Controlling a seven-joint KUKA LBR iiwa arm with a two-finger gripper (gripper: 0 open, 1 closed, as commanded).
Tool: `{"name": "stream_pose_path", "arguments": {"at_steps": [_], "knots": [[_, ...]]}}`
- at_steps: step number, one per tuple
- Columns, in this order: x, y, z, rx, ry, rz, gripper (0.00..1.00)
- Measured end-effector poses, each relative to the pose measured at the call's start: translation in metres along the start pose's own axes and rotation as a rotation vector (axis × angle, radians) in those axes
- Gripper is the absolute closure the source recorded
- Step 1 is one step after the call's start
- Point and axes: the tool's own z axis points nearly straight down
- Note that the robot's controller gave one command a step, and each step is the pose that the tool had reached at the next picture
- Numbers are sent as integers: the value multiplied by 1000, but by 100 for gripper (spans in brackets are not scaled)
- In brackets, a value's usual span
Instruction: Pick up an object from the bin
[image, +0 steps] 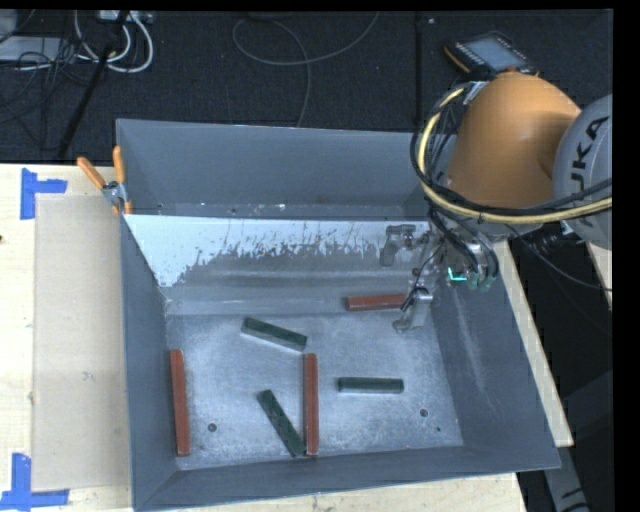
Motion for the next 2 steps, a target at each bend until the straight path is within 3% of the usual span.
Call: {"name": "stream_pose_path", "arguments": {"at_steps": [1, 2], "knots": [[0, 0, -2, 0, -3, 0, 0], [-1, 10, -11, 1, -7, -89, 0]]}}
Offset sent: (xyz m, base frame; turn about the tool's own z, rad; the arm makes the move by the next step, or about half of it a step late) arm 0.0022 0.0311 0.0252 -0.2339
